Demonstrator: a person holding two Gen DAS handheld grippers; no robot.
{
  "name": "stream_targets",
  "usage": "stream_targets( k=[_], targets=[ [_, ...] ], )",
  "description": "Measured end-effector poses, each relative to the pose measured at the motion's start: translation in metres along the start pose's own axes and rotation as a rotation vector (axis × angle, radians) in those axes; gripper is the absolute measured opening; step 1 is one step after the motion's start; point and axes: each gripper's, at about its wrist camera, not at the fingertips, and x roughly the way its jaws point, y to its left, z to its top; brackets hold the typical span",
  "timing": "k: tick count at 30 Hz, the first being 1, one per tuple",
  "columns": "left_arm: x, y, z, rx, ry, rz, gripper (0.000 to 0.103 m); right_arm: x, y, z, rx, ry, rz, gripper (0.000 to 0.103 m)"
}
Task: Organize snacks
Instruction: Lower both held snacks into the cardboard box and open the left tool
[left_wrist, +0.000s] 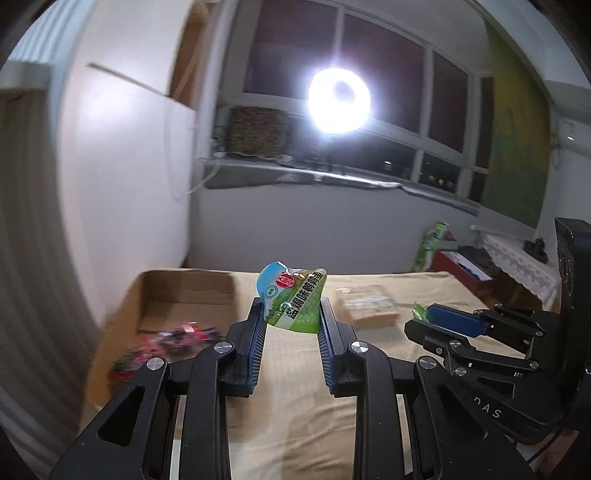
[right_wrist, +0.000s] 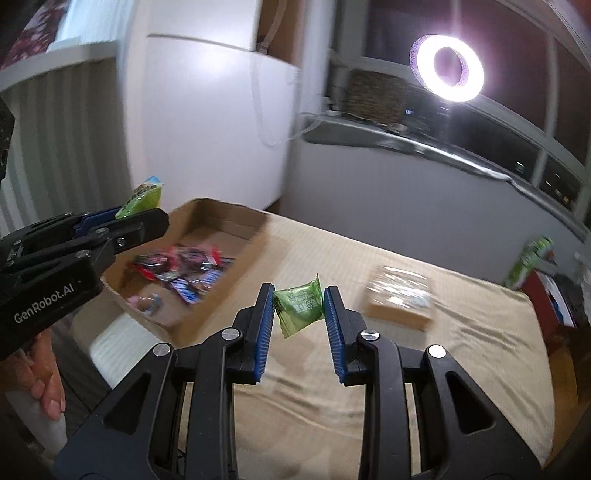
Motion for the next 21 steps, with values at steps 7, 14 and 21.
stream_targets(
  k=[7, 14, 21],
  targets=[
    [-0.015, 0.054, -0.003, -0.074, -0.012, 0.113, 0.025, 0.025, 0.054, 0.022, -0.088, -0.016, 0.107, 0.029],
    [-0.02, 0.071, -0.002, -0.097, -0.024, 0.171, 0.025, 0.035, 0.069, 0.03, -0.114, -0.024, 0.144, 0.029],
    [-0.016, 0.074, -0.001, -0.103, -0.019, 0.189, 0.025, 0.048, 0.067, 0.03, -0.109, -0.011, 0.151, 0.029]
  ],
)
